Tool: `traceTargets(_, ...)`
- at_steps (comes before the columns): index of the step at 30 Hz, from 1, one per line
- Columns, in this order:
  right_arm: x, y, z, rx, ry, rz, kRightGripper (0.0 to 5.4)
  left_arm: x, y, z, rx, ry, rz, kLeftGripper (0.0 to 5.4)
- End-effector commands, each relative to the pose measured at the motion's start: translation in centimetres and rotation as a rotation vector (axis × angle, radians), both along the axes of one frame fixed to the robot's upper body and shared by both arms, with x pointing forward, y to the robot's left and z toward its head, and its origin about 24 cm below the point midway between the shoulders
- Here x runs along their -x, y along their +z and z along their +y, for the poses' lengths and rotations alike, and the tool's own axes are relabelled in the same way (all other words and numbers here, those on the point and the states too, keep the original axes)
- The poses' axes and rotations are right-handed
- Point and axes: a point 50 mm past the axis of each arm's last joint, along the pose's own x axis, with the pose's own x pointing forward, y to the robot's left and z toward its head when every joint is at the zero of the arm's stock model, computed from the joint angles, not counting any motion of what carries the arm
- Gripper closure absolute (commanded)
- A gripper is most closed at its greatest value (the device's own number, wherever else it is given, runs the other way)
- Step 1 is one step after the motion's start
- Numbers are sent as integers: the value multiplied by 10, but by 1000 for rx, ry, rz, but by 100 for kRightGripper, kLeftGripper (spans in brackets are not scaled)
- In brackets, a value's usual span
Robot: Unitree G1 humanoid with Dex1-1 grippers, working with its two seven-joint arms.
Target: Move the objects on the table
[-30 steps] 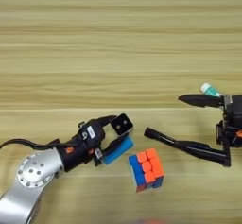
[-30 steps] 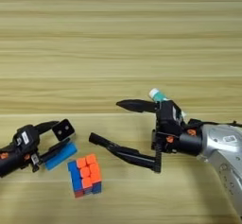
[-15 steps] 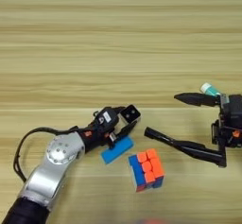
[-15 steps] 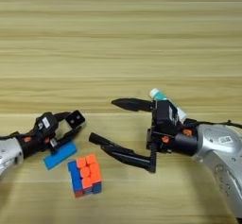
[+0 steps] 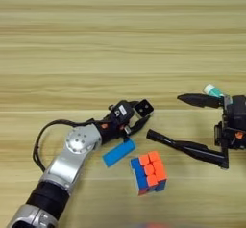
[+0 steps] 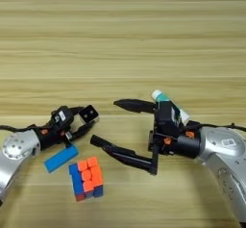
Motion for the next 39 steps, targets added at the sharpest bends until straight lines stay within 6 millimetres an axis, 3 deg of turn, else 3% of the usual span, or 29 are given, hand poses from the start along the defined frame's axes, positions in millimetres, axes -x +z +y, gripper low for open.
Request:
traceTargets(1,0,4,-2,3,-10,-18,0,-6,0,0,-22,6,-20,297)
traceTargets(3,0,4,-3,2,-13,-19,0,-6,-1,-1,-24,8,-19,297)
traceTargets(7,-1,4,-4,1,-19,-20,0,-5,-3,0,-26,12,-17,236)
traceTargets(13,-4,4,-6,-11,-42,-28,0,-4,-1,1,-13,18,-29,185)
traceTargets(20,-27,8,-18,-86,-304,-73,0,5,21,7,94,47,-92,114)
traceTargets(31,-41,-28,-63,134,-684,-48,0,19,40,38,174,146,-199,2)
traceTargets(39,-54,-55,-87,291,-855,-8,0,25,41,48,194,181,-197,2)
